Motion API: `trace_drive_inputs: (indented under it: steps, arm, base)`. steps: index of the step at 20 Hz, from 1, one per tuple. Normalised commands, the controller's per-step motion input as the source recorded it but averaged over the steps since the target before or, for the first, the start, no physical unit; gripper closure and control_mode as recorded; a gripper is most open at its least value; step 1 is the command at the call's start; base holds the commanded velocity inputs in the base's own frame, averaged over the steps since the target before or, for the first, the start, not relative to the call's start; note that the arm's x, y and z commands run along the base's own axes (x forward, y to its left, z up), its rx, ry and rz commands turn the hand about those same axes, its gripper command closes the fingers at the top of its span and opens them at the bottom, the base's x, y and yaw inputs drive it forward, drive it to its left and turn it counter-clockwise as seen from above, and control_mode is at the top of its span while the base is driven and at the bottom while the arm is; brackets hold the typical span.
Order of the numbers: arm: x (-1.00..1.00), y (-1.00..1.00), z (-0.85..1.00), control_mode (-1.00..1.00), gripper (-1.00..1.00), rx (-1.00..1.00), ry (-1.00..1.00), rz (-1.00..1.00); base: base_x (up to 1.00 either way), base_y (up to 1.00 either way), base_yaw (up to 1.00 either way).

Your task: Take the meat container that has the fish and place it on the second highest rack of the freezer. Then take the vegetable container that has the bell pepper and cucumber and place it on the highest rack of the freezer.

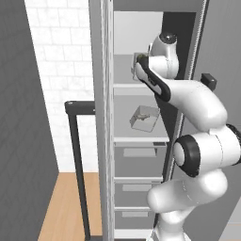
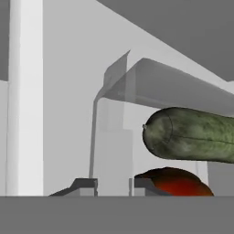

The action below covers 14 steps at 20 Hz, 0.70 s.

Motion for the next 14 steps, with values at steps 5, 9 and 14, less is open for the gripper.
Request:
trace_drive_inputs:
  steps: [5,9,14]
  arm:
    - [0.2,0.0,-0.28,-1.0,-1.0,0.01,0.0,-0.01]
    - [-0.09,0.0,-0.13,-1.0,-1.0,0.01,-0.15,-0.03]
    - [-0.5,0.0,-0.12,-1.0,-1.0,0.0,-0.31,-0.01]
  base:
    - [0.0,0.0,0.0]
    - [0.0,0.0,0.0]
    - [0.0,0.0,0.0]
